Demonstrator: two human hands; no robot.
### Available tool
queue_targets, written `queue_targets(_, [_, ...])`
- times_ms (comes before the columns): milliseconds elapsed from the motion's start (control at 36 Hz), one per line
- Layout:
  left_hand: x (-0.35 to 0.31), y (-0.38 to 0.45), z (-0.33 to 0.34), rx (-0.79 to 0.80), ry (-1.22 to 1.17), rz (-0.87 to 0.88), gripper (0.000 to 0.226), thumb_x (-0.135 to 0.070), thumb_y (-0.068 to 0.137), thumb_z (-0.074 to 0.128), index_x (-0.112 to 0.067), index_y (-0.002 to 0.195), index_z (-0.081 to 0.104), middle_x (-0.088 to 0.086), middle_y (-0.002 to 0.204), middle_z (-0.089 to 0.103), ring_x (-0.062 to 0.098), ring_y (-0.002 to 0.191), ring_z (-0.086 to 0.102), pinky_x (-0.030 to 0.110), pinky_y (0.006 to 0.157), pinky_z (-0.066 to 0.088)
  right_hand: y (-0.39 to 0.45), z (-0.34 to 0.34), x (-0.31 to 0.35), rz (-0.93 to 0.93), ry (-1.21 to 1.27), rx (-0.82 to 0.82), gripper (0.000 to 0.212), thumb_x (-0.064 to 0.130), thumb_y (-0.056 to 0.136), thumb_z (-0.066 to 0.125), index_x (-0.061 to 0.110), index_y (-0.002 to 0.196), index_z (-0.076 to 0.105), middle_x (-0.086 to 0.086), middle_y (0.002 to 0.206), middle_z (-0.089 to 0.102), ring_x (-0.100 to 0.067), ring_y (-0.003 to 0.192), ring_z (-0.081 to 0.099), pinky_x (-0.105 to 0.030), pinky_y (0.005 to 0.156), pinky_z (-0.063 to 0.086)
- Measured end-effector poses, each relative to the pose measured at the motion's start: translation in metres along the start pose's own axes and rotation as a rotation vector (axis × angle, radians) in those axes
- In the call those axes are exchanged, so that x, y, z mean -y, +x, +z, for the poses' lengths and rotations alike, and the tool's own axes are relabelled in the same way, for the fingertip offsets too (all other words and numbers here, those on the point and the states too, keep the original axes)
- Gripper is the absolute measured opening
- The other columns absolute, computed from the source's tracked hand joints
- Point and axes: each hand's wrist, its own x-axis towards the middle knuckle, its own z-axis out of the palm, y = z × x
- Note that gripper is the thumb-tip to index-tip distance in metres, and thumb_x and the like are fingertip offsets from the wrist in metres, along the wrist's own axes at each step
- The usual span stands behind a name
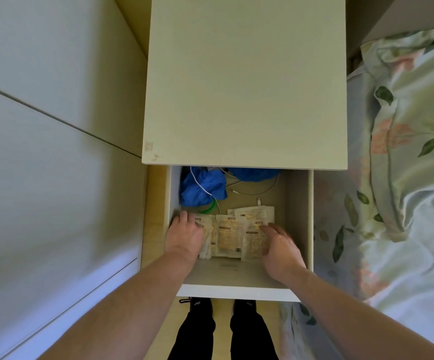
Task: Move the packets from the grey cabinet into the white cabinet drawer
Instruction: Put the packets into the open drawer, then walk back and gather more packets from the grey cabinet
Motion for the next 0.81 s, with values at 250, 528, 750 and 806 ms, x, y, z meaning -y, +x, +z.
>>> queue_targets(250, [0.002, -0.046, -0.026, -0.064, -0.267, 0.09, 0.052, -0.008, 0.086, 0.065, -0.01, 0.137, 0.054, 0.008, 0.137, 0.052, 0.025, 0.125, 0.047, 0.038, 0.107, 0.041, -0.051, -0.017, 0.003, 0.035, 0.037, 0.064, 0.075, 0.002, 0.086, 0.055, 0.024, 0.155, 0.033, 0.004, 0.157, 0.033, -0.021, 0.141, 0.038, -0.035, 0.115, 0.039])
queue_targets(528, [0.006, -0.188, -0.098, -0.095, -0.613, 0.134, 0.058, -0.007, 0.092, 0.051, -0.02, 0.148, 0.044, -0.005, 0.151, 0.042, 0.016, 0.138, 0.038, 0.032, 0.117, 0.034, -0.175, -0.088, 0.012, -0.004, 0.115, -0.005, 0.062, 0.014, 0.092, 0.059, 0.027, 0.15, 0.042, 0.008, 0.157, 0.034, -0.018, 0.141, 0.039, -0.034, 0.118, 0.035])
queue_targets(750, [-0.003, -0.303, -0.167, -0.112, -0.646, 0.182, 0.053, -0.018, 0.096, 0.053, -0.021, 0.148, 0.046, -0.006, 0.151, 0.043, 0.015, 0.139, 0.038, 0.033, 0.12, 0.032, -0.31, -0.153, 0.026, 0.025, 0.284, -0.17, 0.058, 0.017, 0.09, 0.062, 0.03, 0.145, 0.048, 0.008, 0.151, 0.043, -0.014, 0.138, 0.044, -0.03, 0.113, 0.036])
queue_targets(806, [-0.009, -0.324, -0.184, -0.129, -0.636, 0.253, 0.054, -0.02, 0.096, 0.056, -0.023, 0.149, 0.045, -0.008, 0.153, 0.04, 0.013, 0.143, 0.035, 0.033, 0.123, 0.027, -0.343, -0.163, 0.031, 0.026, 0.347, -0.237, 0.053, 0.022, 0.092, 0.063, 0.031, 0.143, 0.05, 0.009, 0.148, 0.046, -0.013, 0.136, 0.046, -0.028, 0.111, 0.036])
